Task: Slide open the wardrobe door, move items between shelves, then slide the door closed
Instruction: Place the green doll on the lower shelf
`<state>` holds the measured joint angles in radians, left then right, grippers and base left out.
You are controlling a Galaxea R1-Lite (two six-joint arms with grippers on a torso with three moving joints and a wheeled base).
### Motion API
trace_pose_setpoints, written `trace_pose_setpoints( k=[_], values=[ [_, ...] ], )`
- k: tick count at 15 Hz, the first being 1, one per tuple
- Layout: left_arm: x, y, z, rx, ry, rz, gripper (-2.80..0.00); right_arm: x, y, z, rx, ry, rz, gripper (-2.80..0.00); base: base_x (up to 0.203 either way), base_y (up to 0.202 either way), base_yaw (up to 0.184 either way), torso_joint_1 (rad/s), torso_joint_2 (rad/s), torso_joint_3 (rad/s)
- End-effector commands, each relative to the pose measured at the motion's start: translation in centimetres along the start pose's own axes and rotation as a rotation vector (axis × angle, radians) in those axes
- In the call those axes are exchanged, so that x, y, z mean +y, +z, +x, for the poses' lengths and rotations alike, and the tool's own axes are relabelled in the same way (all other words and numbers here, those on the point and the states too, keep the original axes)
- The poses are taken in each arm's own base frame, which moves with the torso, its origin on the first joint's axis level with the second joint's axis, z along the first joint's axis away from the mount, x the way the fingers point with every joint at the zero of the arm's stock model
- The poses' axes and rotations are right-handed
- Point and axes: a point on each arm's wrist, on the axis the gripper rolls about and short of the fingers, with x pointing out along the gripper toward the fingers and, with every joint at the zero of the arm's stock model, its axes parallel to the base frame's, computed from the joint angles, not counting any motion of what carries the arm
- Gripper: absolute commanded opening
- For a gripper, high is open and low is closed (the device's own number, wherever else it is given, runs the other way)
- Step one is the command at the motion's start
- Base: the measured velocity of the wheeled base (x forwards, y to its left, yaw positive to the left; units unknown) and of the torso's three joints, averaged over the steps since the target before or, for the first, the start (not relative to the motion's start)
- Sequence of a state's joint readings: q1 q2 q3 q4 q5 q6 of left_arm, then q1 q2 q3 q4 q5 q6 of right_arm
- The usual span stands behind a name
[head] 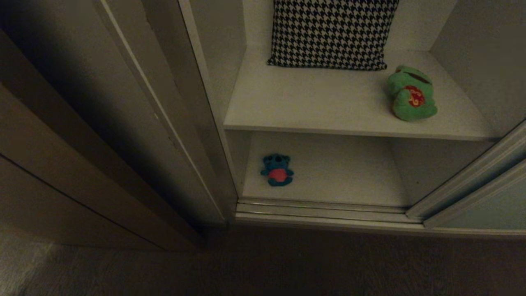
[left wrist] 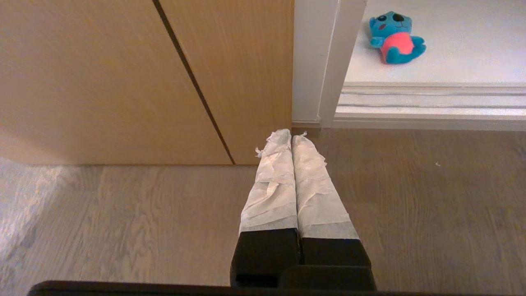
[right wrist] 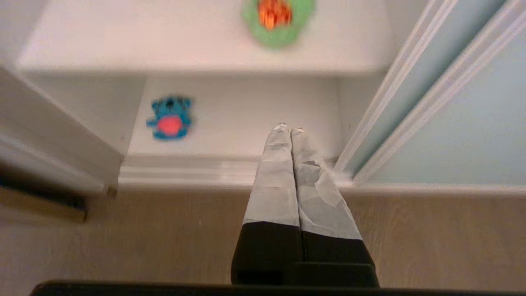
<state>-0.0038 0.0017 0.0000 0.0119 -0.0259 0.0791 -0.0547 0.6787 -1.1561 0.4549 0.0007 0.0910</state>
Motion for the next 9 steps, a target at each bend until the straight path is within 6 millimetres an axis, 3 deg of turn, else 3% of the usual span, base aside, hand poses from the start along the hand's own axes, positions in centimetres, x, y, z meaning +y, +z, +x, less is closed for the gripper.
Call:
trace_pose_setpoints(
  k=[1, 6, 9],
  values=[
    [0.0, 0.0, 0.0, 0.002, -0.001, 0.001, -2.80, 0.2, 2.2, 2.1, 0.004, -0.019, 0.000, -2.80, 0.000, 0.000, 0.000, 0.000, 0.00, 0.000],
    [0.0, 0.0, 0.0, 0.002, -0.001, 0.001, -2.80, 0.2, 3.3, 9.1, 0.113, -0.031, 0.005, -2.80, 0.000, 0.000, 0.000, 0.000, 0.00, 0.000],
    [0.0, 0.0, 0.0, 0.002, -0.001, 0.001, -2.80, 0.1, 2.9, 14.8, 0.138, -0.040, 0.012, -2.80, 0.000, 0.000, 0.000, 0.000, 0.00, 0.000]
  ],
)
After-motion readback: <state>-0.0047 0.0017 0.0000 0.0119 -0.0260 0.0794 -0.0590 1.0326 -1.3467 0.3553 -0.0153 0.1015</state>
